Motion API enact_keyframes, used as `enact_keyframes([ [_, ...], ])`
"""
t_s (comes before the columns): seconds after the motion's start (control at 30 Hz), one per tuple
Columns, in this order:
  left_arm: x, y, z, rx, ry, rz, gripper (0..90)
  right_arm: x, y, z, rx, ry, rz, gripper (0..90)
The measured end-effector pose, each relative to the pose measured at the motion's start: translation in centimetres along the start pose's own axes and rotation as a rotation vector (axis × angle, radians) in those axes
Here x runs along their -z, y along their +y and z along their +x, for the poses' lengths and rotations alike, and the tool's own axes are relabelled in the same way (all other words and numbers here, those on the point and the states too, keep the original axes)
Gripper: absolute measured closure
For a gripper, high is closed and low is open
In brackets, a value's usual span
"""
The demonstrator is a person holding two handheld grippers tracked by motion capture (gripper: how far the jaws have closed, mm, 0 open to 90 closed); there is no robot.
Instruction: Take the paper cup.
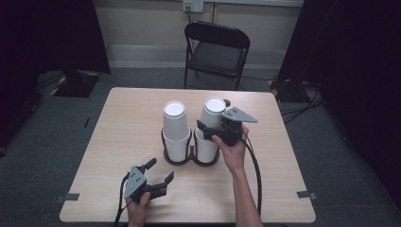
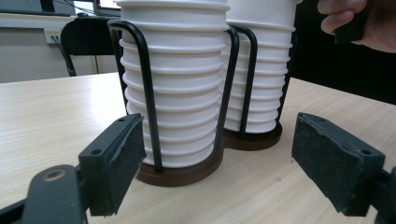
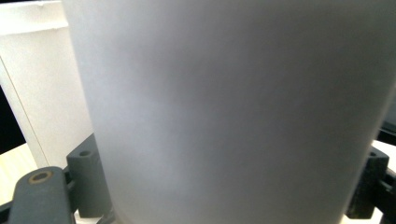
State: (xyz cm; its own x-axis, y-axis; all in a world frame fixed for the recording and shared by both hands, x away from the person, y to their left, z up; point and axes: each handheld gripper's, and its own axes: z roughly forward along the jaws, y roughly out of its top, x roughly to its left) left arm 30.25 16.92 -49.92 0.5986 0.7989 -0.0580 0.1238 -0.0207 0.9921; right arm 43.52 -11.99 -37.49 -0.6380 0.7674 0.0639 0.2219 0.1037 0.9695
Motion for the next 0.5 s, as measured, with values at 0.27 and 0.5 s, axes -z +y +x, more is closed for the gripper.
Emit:
enact_keyframes([
  [0.27,0.0,0.0,-0.1,-0.005,0.005,0.005,19.7,0.3,0.6,0.0,0.002,0.002,-0.015,13.4],
  [0.5,0.0,0.0,0.1,0.029,0.0,-0.003,19.5,0.7,1.3,0.0,0.007,0.005,-0.027,13.4],
])
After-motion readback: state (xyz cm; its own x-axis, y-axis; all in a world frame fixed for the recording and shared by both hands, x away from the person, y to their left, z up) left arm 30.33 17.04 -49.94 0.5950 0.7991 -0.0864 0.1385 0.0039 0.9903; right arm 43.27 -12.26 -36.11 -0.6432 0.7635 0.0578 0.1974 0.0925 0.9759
